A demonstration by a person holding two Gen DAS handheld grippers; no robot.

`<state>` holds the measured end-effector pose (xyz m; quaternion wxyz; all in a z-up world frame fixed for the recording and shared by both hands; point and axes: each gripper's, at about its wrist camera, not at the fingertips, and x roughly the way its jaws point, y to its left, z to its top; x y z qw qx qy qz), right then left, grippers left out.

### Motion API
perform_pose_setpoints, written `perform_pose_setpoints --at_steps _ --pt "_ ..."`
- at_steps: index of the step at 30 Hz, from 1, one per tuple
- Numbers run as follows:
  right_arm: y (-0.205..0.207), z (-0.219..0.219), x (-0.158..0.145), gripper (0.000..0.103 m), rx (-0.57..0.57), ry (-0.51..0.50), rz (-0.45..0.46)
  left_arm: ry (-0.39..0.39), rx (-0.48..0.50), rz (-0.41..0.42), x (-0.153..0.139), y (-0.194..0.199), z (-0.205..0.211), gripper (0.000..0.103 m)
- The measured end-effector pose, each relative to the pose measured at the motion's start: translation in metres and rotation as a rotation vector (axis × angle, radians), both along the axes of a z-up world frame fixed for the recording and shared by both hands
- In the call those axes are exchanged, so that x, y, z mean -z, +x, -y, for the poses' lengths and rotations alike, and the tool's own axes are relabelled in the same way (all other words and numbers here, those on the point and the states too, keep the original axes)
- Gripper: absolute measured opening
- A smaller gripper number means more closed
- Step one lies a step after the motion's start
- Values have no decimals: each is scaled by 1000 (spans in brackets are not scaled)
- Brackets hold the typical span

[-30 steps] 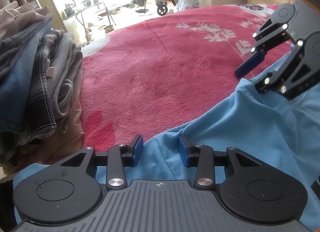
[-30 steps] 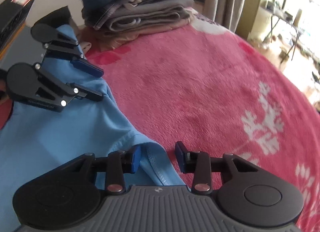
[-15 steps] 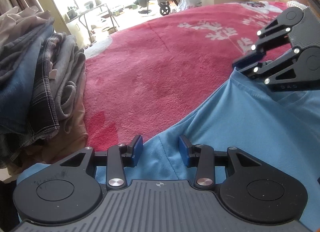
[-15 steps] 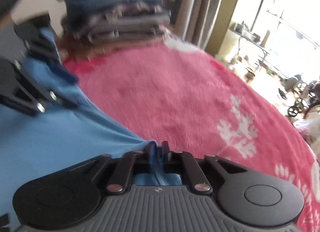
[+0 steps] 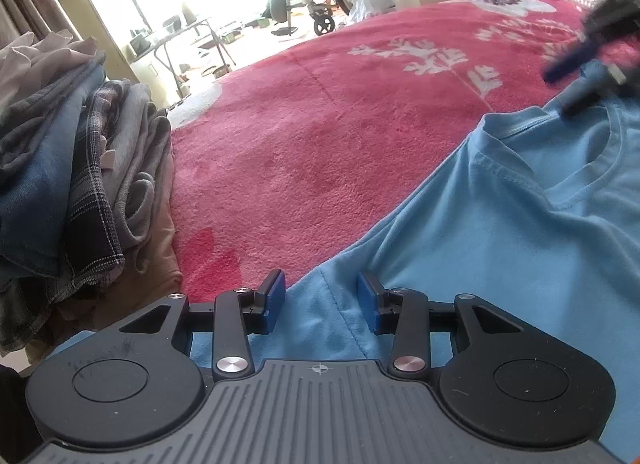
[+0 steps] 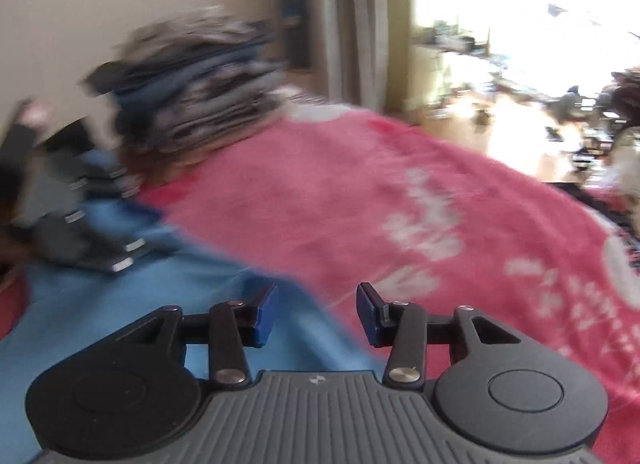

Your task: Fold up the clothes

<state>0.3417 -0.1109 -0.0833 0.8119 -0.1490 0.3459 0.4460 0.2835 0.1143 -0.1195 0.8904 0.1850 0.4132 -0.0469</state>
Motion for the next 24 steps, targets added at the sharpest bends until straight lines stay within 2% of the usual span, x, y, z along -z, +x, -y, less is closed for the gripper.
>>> perform_pose_setpoints --at_steps 4,8,10,11,12,16,18,21,24 --pt "-20 -17 17 40 -111 -103 -19 2 -3 -1 0 0 -1 41" --pt "-24 -28 32 37 -116 -147 -31 2 -7 0 0 0 -3 41" --pt "-26 -28 32 25 -117 -143 -35 2 -9 1 0 -1 -3 41" --pt "-28 -28 31 12 -120 -142 -32 1 -10 1 0 -1 -3 41" --pt "-30 -27 29 6 -119 -140 -18 0 -11 1 0 -1 -4 42" --pt "-33 -21 25 2 -69 -119 25 -4 -15 -1 0 0 -4 42" --pt "-25 -16 29 2 13 -114 18 -1 -12 1 1 0 -4 42" --pt "-10 1 25 7 133 -74 -39 0 -8 5 1 0 -4 42" --pt "5 40 2 21 245 63 -57 -12 -13 7 -1 0 -5 42"
